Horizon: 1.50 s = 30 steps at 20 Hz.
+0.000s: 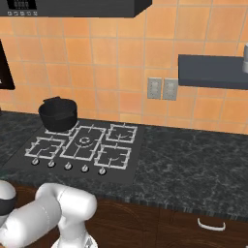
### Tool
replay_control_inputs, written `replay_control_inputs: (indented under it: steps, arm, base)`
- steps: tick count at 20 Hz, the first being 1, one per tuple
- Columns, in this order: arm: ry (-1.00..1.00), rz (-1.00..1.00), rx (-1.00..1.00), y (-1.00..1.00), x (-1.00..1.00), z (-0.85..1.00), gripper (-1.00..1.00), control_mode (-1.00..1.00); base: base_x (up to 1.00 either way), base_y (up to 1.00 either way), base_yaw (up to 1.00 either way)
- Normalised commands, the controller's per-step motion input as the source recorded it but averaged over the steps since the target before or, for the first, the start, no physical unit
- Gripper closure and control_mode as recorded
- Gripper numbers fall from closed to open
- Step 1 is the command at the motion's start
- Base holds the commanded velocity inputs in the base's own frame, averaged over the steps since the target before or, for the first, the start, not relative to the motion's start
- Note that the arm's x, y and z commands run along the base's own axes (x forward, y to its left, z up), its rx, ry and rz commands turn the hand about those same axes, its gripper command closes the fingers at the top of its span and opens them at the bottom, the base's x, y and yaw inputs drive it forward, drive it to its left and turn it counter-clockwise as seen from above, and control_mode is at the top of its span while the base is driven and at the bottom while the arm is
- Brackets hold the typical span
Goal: Pick the kettle from the counter and place it on a stove burner. Then turn the burner on.
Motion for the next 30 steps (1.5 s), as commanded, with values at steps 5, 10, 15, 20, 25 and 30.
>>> replay_control_inputs:
  steps: [5,10,15,20,25,30]
  arm:
    - [0.00,-0.01,0.00,0.40,0.43,-0.04,-1.00,-1.00]
    - [0.00,0.00,0.00,0.50,0.50,-0.11,-1.00,-1.00]
    - [0.00,0.00,0.00,0.42,0.42,-0.17,-1.00,-1.00]
    - [0.00,-0.03,0.00,0.45,0.26,-0.16,-1.00,-1.00]
    - [0.00,-0.06,0.00,0.48,0.26,-0.16,-1.00,-1.00]
    - [0.00,-0.06,0.00,0.40,0.24,-0.10,-1.00,-1.00]
  base:
    - [0.00,0.00,0.00]
    - [0.00,0.00,0.00]
    - [0.00,0.00,0.00]
    - [0.00,0.00,0.00]
    - [0.00,0.00,0.00]
    - [0.00,0.00,0.00]
